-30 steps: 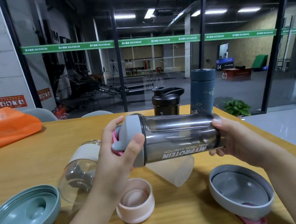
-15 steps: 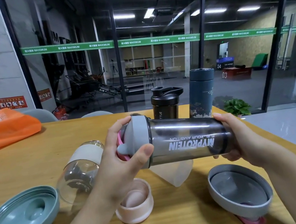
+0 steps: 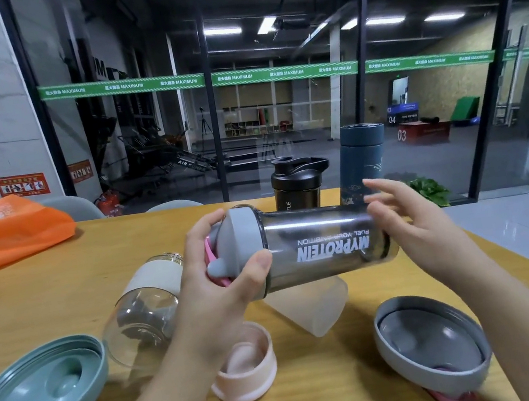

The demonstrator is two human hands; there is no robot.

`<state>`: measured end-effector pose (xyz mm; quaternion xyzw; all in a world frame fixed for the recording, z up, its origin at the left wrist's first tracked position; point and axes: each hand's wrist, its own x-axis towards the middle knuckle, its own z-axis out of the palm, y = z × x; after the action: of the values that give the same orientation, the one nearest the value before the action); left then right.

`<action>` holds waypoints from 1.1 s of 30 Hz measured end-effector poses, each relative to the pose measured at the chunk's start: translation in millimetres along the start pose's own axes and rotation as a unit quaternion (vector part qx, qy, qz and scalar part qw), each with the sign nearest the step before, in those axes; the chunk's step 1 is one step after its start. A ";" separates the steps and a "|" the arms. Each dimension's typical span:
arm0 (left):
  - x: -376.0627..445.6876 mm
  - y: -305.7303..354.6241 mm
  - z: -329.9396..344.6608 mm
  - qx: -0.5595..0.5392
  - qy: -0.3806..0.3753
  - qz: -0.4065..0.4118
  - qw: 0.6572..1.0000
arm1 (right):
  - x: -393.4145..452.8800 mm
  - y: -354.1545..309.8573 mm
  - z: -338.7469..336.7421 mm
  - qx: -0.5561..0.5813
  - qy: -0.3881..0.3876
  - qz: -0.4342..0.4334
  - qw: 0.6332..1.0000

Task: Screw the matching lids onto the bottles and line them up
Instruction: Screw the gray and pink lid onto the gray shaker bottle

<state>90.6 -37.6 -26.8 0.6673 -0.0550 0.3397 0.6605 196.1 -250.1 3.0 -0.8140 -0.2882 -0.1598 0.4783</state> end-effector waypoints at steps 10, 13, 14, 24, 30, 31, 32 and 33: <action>1.5 -0.3 -0.1 -0.022 0.023 -0.040 0.999 | 3.7 4.3 0.9 -0.198 -0.058 -0.233 0.950; 0.4 0.0 0.8 -0.021 0.009 -0.038 0.999 | 4.4 5.6 1.4 -0.240 -0.044 -0.233 0.942; -0.4 0.9 1.2 -0.016 0.002 -0.033 0.999 | 4.4 6.3 1.3 -0.249 -0.038 -0.229 0.940; 4.6 -2.1 -11.2 0.001 -0.068 -0.008 0.998 | 0.7 13.0 -0.7 -0.161 0.000 -0.090 0.983; 5.1 -11.1 -13.7 0.177 -0.080 -0.035 0.980 | 1.8 26.4 -0.9 -0.089 -0.016 0.047 0.995; 4.1 -13.6 -13.9 0.219 -0.091 -0.032 0.971 | 3.3 32.4 -2.6 -0.085 -0.016 0.064 0.994; 4.4 -16.2 -14.6 0.258 -0.101 -0.030 0.960 | 4.5 35.3 -4.3 -0.080 -0.016 0.081 0.993; 3.7 -17.3 -14.8 0.287 -0.111 -0.029 0.951 | 6.3 39.5 -5.4 -0.069 -0.016 0.093 0.993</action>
<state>96.8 -20.5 -41.1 0.8633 -0.0088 0.2455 0.4409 225.8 -267.7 -18.1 -0.8709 -0.2076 -0.1208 0.4289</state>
